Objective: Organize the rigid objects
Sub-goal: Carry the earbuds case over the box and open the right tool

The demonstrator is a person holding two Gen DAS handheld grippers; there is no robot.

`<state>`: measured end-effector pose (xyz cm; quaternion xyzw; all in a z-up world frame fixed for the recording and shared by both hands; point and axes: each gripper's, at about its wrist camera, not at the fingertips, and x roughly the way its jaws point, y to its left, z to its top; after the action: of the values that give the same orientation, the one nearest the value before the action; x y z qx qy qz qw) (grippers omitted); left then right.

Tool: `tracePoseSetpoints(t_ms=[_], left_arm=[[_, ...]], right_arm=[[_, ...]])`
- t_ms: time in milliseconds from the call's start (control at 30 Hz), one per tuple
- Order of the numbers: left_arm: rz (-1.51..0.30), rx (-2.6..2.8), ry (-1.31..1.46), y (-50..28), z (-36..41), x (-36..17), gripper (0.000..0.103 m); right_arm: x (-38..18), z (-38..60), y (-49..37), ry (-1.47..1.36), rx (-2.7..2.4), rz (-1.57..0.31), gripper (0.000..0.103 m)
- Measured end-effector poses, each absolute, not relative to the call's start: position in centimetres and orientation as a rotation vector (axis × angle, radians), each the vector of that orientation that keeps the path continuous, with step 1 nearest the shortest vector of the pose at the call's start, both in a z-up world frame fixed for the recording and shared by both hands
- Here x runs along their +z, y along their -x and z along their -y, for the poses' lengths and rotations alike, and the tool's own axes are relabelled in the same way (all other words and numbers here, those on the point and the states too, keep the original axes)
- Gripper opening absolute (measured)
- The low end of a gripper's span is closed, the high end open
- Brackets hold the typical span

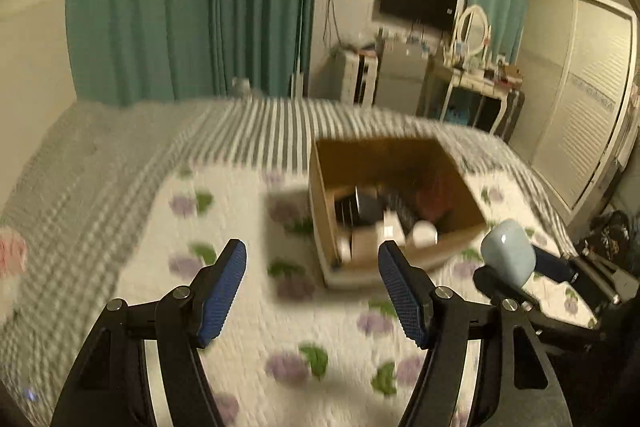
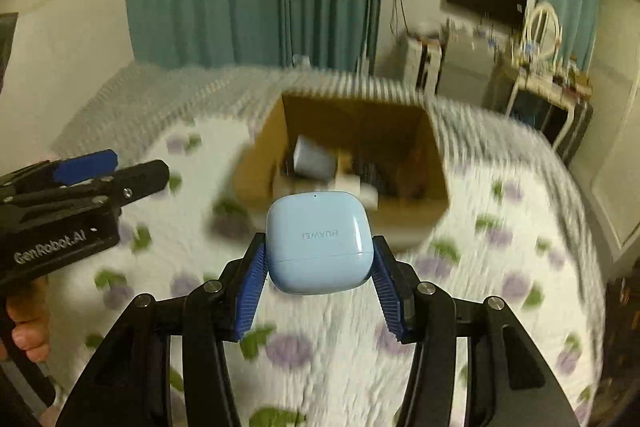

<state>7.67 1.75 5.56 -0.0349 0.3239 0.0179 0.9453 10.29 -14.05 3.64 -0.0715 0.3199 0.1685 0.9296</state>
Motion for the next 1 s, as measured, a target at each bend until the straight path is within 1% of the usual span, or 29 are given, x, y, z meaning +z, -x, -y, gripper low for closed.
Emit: tracePoseSetpoints(t_ms=[200,367,467,533,700,833,867,900,933,1000], left_arm=[[-0.562,0.051,0.016,-11.5,-1.8,8.9,0.071],[-0.546,0.046,0.025,-16.8,-1.6,7.9,0.071],[-0.558,0.038,-0.005,-19.8,-0.8,5.8,0.071],[-0.600,0.038,-0.027,-21.9,-0.2,3.6,0.071],[-0.641,0.024,-0.072,-23.8,0.7,-0.3,0.071],[-0.672,0.028,-0.059,-24.5,0.5,-2.0,0.071],[-0.686,0.025,-0.044,-24.4,0.5,-2.2,0.071],[-0.701,0.025,-0.035,-24.4,0.4,-2.3,0.071],[-0.716,0.033,-0.027,-24.2,0.5,-2.3,0.071],[-0.719,0.035,-0.015,-23.3,0.8,-1.5,0.071]], right_arm=[[7.8,13.9,-15.0,0.132,0.354,-0.564,0.050],[8.2,14.0,-20.7,0.119,0.344,-0.542,0.050],[5.9,13.9,-24.8,0.120,0.329,-0.578,0.050],[3.5,13.7,-27.5,0.117,0.319,-0.621,0.050],[-2.8,13.0,-32.9,0.165,0.282,-0.748,0.050],[-4.4,13.3,-33.9,0.137,0.287,-0.804,0.051],[-4.2,13.4,-33.7,0.134,0.288,-0.786,0.055],[-3.8,13.7,-33.2,0.124,0.286,-0.764,0.070],[-3.5,14.1,-32.8,0.112,0.285,-0.752,0.075],[-2.5,14.8,-31.7,0.092,0.285,-0.740,0.076]])
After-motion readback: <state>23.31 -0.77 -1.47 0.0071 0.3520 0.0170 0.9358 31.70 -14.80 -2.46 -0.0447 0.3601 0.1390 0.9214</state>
